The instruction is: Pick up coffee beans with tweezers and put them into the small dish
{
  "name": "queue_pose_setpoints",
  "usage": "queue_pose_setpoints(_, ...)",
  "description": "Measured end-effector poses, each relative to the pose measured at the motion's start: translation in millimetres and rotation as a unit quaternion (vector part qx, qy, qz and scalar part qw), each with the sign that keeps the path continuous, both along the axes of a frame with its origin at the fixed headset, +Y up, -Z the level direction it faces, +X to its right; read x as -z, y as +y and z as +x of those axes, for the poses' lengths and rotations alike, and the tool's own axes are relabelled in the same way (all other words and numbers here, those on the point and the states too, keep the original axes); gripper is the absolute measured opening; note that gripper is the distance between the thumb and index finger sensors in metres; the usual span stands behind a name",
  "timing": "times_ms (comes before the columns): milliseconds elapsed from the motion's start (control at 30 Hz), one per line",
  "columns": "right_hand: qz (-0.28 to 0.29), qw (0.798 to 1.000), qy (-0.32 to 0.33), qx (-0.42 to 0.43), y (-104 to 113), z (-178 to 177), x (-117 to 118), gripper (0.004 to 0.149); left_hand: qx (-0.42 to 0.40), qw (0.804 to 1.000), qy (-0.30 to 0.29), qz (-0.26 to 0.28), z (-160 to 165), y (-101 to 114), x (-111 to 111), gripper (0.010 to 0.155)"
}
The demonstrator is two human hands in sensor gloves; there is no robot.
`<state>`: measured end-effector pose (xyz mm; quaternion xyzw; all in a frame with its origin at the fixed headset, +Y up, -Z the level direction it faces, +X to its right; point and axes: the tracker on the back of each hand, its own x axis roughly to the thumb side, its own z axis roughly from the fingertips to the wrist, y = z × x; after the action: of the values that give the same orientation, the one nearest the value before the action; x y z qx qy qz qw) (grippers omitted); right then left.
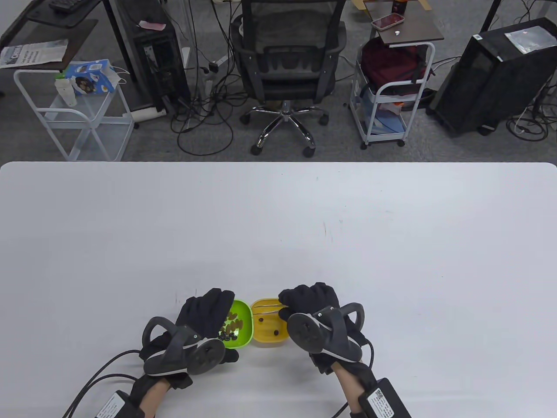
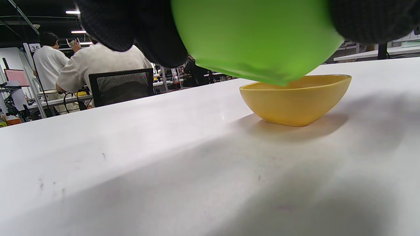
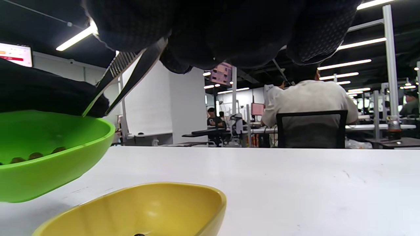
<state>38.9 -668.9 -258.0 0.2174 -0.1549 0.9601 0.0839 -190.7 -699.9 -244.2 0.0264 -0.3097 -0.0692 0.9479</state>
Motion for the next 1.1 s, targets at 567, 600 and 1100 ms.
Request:
queue_pose_setpoints(567, -0.009, 0.998, 0.056, -0.034, -14.8, -35.3, -7.6, 0.044, -0.002, 1.000, 0.000, -0.001, 1.1, 0.1, -0.4, 0.116)
queue_pose_setpoints(600, -0.010, 0.998, 0.057, -0.033, -14.9, -35.9, -8.3, 0.044, -0.002, 1.000, 0.000, -0.001, 1.1, 0.0, -0.7, 0.116)
queue_pose_setpoints(1100, -0.014, 0.996, 0.067, -0.059, -16.6, -43.9, -12.7, 0.043, -0.006, 1.000, 0.000, 0.001, 1.6, 0.0, -2.0, 0.116)
